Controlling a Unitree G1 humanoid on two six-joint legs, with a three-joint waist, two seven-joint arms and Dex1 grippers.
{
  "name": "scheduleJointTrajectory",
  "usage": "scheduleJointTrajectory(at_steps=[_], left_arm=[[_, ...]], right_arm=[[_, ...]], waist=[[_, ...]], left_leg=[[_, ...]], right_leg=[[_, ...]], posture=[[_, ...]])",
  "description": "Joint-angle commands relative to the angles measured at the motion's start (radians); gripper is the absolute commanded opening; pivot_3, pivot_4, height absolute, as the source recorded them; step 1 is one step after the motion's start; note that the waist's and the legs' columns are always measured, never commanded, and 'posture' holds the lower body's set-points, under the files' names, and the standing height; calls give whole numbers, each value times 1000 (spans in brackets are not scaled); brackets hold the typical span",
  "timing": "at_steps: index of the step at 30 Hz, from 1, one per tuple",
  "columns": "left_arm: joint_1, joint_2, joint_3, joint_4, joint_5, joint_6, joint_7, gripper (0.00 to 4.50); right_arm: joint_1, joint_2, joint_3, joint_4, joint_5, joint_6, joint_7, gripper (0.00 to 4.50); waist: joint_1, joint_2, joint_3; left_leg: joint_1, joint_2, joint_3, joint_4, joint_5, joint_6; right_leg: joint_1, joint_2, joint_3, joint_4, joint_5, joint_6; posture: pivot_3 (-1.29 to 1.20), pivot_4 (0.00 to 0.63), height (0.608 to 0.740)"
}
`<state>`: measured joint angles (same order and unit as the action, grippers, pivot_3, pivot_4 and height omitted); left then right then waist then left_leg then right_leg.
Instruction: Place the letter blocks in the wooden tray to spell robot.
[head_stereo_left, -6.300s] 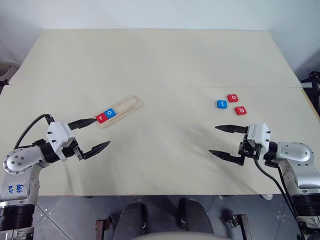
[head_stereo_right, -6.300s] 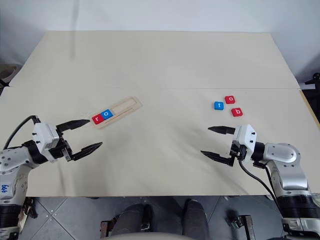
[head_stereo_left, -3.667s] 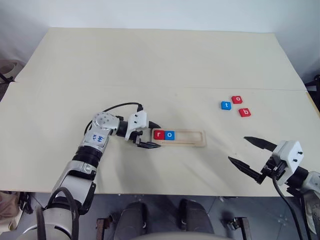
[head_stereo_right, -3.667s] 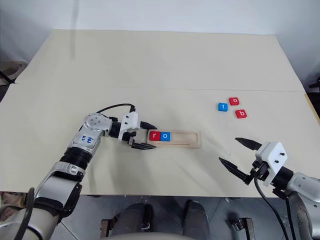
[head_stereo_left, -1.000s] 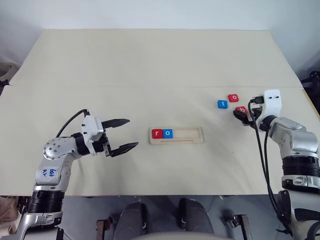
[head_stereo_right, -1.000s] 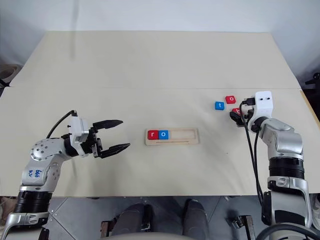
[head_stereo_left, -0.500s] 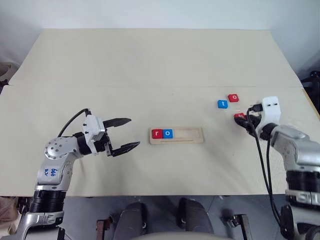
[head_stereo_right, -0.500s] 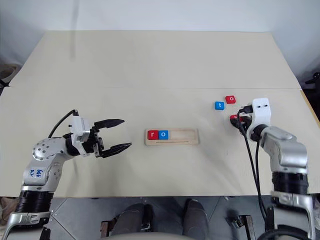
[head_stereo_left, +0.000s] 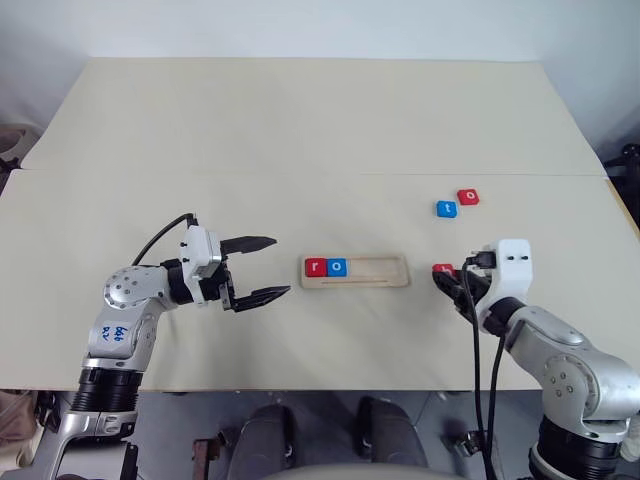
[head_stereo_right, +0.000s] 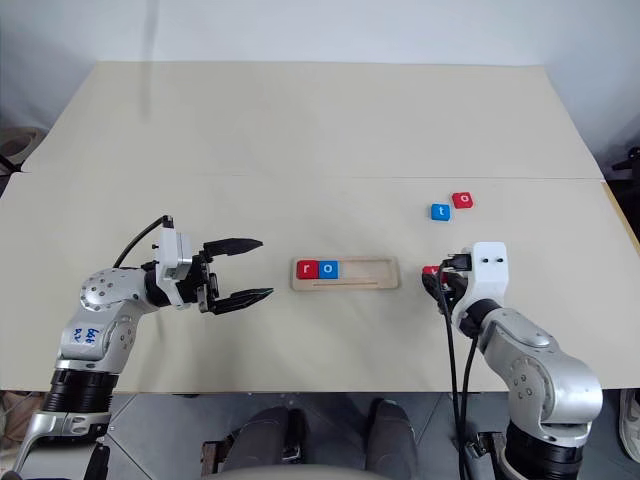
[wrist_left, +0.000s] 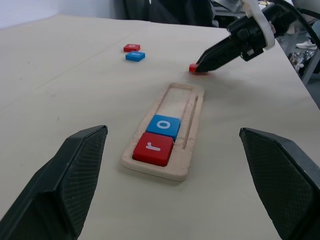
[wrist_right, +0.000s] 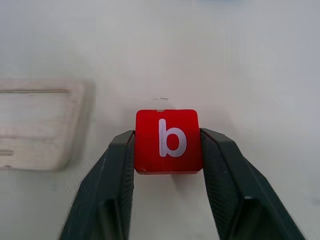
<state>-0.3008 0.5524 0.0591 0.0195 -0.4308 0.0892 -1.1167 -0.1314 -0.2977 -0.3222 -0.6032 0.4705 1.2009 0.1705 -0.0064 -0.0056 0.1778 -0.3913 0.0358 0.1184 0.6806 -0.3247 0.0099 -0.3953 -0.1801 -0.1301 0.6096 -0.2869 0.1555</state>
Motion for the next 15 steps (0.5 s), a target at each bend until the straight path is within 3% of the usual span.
scheduleJointTrajectory(at_steps=[1,3,5,8,11,15], left_arm=[[4,5,15,-24,-15,-8,2,4500],[12,8,19,-33,-17,-7,4,4500],[20,10,20,-39,-18,-9,2,4500],[26,19,14,-48,-18,-14,-16,4500],[22,29,6,-49,-17,-19,-37,4500],[18,34,-6,-58,-19,-19,-67,4500]], right_arm=[[-40,-65,-16,2,13,-22,40,3566],[-64,-154,-24,48,40,-37,133,4074],[-71,-279,2,110,44,-96,260,4074],[-66,-495,104,253,-21,-366,559,4074],[-101,-597,194,405,-59,-586,792,4074],[-202,-653,316,627,-147,-804,999,4074]], waist=[[0,0,0],[0,0,0],[3,0,0],[2,0,0],[1,-1,1],[-3,-1,1]], left_leg=[[0,0,0,0,0,0],[0,0,0,0,0,0],[0,0,0,0,0,1],[0,0,0,-1,-1,1],[0,0,0,-1,-1,1],[1,0,1,0,0,1]], right_leg=[[0,0,0,0,0,0],[0,0,0,0,0,0],[0,0,0,-1,0,0],[0,0,0,-2,0,0],[1,0,-1,-3,0,0],[1,0,0,-3,0,0]], posture=[[0,150,740],[0,150,740],[0,150,740],[0,150,740],[0,150,740],[0,150,740]])
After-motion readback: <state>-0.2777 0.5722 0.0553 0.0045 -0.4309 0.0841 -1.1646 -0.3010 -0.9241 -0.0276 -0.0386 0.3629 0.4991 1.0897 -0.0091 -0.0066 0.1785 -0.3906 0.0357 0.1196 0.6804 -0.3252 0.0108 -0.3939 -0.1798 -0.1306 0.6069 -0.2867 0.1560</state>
